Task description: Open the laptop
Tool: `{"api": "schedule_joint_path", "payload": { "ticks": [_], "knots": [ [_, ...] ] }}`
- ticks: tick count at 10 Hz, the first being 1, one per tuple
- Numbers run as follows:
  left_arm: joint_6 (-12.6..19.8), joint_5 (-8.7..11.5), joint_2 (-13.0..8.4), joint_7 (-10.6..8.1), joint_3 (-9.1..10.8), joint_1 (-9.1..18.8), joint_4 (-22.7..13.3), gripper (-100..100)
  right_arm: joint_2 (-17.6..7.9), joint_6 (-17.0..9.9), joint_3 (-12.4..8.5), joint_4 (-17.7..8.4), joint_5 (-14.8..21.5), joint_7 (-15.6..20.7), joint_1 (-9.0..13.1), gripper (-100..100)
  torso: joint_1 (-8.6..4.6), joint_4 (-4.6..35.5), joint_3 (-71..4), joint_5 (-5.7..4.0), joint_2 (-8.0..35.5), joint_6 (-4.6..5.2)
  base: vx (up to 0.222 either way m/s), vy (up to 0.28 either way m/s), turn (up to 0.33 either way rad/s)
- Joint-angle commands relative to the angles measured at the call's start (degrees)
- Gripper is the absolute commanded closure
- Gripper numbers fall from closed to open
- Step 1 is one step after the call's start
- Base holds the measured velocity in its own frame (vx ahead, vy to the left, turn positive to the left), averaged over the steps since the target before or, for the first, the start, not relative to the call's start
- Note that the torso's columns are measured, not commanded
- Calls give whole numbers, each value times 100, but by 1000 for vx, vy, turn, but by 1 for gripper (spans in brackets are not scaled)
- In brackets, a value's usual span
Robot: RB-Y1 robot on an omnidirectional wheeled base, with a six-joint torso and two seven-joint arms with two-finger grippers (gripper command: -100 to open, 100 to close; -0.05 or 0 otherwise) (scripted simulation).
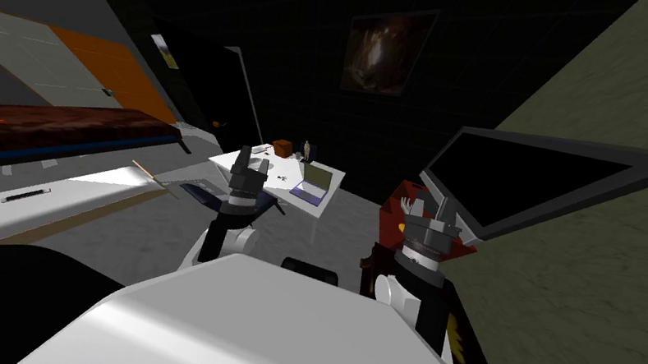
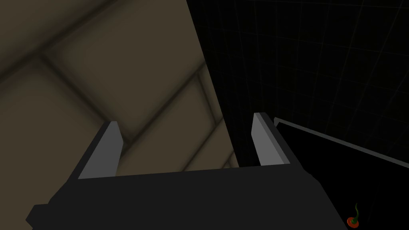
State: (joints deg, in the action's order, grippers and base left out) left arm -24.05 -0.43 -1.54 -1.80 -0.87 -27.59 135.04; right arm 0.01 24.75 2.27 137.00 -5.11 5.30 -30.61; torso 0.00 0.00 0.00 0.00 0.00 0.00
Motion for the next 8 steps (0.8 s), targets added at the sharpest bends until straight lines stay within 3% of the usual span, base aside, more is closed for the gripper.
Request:
{"api": "schedule_joint_path", "payload": {
  "ticks": [1,8],
  "knots": [
    [0,0,0,0,0,0,0,0,0,0,0,0,0,0,0,0,0,235,-467,0,232,0,0,0,0],
    [-1,0,0,0,0,0,2,0,0,1,0,2,0,0,0,0,0,3114,-6227,0,3116,0,0,0,0]
  ]
}}
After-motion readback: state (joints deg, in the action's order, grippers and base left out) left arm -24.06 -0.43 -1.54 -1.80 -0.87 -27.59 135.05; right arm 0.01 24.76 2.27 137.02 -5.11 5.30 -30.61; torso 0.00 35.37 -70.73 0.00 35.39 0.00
